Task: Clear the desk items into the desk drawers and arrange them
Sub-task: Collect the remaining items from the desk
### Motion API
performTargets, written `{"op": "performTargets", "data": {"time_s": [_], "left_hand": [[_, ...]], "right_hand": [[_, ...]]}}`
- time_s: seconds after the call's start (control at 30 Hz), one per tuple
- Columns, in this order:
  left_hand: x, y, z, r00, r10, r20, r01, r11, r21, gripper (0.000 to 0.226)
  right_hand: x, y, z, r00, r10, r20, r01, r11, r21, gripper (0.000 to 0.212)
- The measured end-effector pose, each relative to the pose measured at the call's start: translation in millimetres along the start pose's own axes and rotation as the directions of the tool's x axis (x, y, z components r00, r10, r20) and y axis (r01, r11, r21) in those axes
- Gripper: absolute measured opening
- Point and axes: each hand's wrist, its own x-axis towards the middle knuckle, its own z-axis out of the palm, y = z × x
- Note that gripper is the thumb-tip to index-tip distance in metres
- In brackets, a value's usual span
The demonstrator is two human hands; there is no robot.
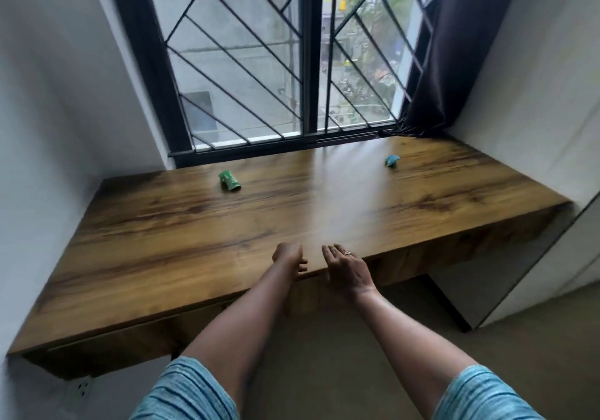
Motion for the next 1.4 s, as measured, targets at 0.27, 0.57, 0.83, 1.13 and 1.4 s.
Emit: {"op": "performTargets", "data": {"time_s": [0.27,0.57,0.83,1.13,1.4], "left_hand": [[54.2,79.2,113.0,0.987,0.144,0.066,-0.152,0.98,0.131,0.017],[152.5,146.9,214.6,0.992,0.124,-0.035,-0.112,0.964,0.241,0.011],[195.9,186.2,246.4,0.959,0.27,-0.087,-0.224,0.909,0.352,0.021],[233.2,203.4,238.7,0.932,0.334,-0.14,-0.246,0.867,0.434,0.033],[247.3,204.3,198.1,0.915,0.304,-0.265,-0.179,0.896,0.407,0.032]], "right_hand": [[81.7,129.0,-0.3,0.929,0.368,-0.031,-0.365,0.928,0.069,0.036],[200.8,273.3,29.1,0.903,0.429,0.024,-0.429,0.901,0.061,0.032],[290.5,332.6,32.7,0.878,0.456,0.147,-0.477,0.856,0.198,0.054],[334.7,346.3,43.8,0.83,0.428,0.359,-0.531,0.804,0.268,0.048],[351.9,324.7,49.4,0.792,0.527,0.307,-0.605,0.743,0.285,0.034]]}}
